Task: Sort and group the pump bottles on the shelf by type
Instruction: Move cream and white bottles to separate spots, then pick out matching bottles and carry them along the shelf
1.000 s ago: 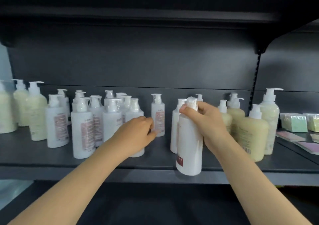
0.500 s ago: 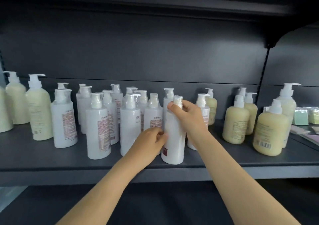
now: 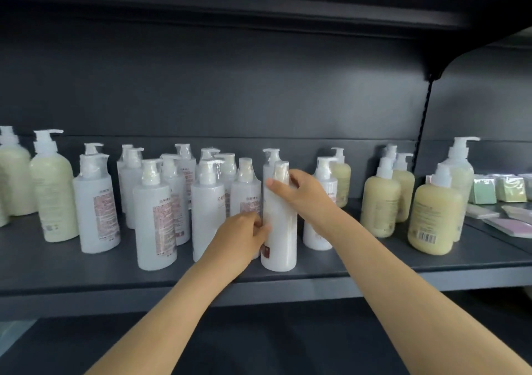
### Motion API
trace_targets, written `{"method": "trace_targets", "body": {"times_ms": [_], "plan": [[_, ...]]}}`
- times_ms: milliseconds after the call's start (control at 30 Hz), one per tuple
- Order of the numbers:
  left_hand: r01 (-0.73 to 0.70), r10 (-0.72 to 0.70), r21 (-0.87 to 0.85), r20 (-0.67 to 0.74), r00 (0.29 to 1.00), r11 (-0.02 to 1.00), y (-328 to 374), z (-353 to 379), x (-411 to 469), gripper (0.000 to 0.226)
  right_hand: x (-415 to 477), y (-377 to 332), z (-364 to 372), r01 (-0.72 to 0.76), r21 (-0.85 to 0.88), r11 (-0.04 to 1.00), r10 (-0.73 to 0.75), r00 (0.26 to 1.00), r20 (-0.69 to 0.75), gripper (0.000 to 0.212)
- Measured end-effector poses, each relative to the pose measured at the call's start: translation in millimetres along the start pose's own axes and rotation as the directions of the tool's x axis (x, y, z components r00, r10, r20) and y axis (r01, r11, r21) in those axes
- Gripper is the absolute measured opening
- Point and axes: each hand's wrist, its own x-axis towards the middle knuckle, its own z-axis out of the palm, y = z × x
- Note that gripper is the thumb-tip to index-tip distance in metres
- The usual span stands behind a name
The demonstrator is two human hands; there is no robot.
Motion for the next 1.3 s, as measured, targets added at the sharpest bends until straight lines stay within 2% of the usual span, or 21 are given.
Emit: {"method": "trace_targets", "body": {"times_ms": [67, 167, 233, 400, 567, 733, 967, 1133, 1300], "plan": [[0.011, -0.012, 0.074, 0.017, 1.000, 0.997, 2, -5, -2, 0.026, -4, -7, -9, -0.003, -0.101, 0.995, 0.012, 0.997, 0.081, 0.032], [0.013, -0.019, 0.210, 0.025, 1.000, 0.978, 13, -12, -9, 0.025, -18, -15, -32, 0.013, -0.313, 0.950, 0.040, 0.986, 0.163, 0.048], [0.013, -0.018, 0.261, 0.018, 1.000, 0.965, 28, -16, -17, 0.026, -35, -20, -56, 0.032, -0.417, 0.909, 0.063, 0.975, 0.211, 0.048], [-0.030, 0.000, 0.433, 0.070, 0.998, 0.901, 86, -15, -37, 0.030, -78, -23, -129, 0.178, -0.696, 0.696, 0.157, 0.908, 0.389, 0.051], [-0.099, 0.060, 0.526, 0.092, 0.994, 0.845, 159, -9, -44, 0.027, -110, -23, -204, 0.210, -0.870, 0.446, 0.233, 0.912, 0.339, 0.048], [-0.131, 0.090, 0.606, 0.098, 0.991, 0.784, 219, -12, -31, 0.030, -123, -38, -268, 0.198, -0.939, 0.281, 0.190, 0.948, 0.257, 0.048], [-0.161, 0.139, 0.645, 0.086, 0.987, 0.747, 267, -15, 21, 0.030, -95, -45, -327, 0.160, -0.964, 0.210, 0.040, 0.984, 0.172, 0.041], [-0.186, 0.174, 0.660, 0.085, 0.981, 0.727, 271, 7, 81, 0.033, -45, -32, -345, 0.139, -0.966, 0.219, -0.018, 0.990, 0.138, 0.040], [-0.216, 0.220, 0.686, 0.083, 0.972, 0.695, 258, 30, 159, 0.020, 21, -16, -356, 0.127, -0.963, 0.236, -0.072, 0.991, 0.113, 0.038]]}}
